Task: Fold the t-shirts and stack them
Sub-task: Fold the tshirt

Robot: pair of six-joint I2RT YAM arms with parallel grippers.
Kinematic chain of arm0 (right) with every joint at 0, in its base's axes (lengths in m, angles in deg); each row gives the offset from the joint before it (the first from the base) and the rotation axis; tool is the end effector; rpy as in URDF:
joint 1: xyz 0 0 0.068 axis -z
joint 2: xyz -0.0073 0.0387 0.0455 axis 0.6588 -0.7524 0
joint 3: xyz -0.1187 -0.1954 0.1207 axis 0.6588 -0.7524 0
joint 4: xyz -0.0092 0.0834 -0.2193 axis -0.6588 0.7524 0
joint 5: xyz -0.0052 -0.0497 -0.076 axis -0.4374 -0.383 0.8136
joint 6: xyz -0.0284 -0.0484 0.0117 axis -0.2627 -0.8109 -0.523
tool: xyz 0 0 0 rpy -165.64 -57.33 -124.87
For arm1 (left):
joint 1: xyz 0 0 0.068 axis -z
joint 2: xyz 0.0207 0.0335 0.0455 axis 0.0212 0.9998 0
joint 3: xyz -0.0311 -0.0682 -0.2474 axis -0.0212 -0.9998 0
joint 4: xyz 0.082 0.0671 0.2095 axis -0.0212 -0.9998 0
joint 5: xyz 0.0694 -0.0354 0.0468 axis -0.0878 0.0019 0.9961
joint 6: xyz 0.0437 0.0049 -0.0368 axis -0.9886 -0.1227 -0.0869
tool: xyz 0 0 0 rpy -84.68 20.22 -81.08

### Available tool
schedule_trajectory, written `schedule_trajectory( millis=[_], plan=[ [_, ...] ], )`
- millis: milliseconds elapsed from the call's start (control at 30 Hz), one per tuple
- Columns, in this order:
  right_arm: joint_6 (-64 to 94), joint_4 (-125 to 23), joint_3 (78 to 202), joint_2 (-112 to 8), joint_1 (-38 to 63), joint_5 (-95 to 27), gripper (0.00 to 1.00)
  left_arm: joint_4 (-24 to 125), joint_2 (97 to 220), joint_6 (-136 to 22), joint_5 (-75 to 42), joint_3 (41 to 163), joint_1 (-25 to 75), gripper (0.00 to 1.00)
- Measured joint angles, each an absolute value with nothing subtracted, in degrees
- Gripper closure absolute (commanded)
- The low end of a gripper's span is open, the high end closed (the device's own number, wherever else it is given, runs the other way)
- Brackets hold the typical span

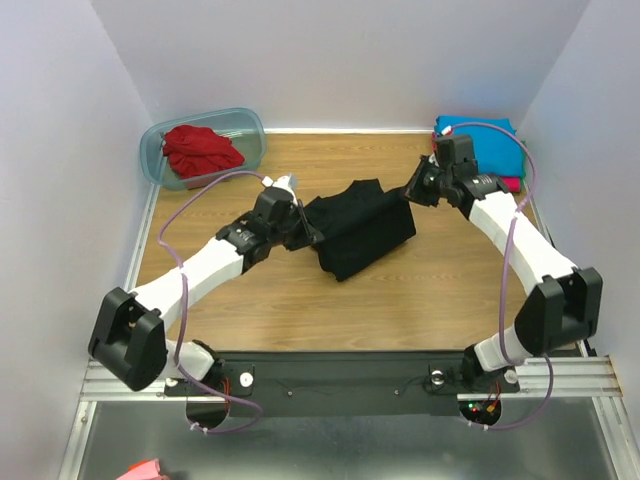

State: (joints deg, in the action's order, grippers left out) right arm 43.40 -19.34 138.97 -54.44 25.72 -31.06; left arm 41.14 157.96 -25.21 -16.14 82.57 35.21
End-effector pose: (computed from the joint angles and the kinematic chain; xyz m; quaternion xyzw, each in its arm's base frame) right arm 0.2893 0.0839 0.3136 0.1360 0.8975 0.2153 0.3601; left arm 0.2198 -0.1692 0.2731 -0.0204 0.8610 -0.3705 0.3480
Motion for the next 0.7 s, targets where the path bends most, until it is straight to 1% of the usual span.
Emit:
schedule_trajectory(
  millis=[400,633,667,700],
  plan=[
    [41.63,-21.96,152.04,-68.65,25.65,-31.87,1.0,42.86,167.59,-29.88,-20.25,88.91,27.86,1.0],
    [39.77,-23.43,159.43,-80.51,25.61,-32.72,1.0,44.46,174.3,-31.48,-20.91,92.91,23.87,1.0],
    [39.53,-23.52,160.5,-82.0,25.61,-32.81,0.99,44.79,176.58,-31.67,-20.93,93.98,23.12,1.0],
    [39.07,-23.58,162.49,-84.25,25.61,-33.03,0.96,45.05,178.11,-31.74,-20.93,94.74,22.62,1.0]
  ],
)
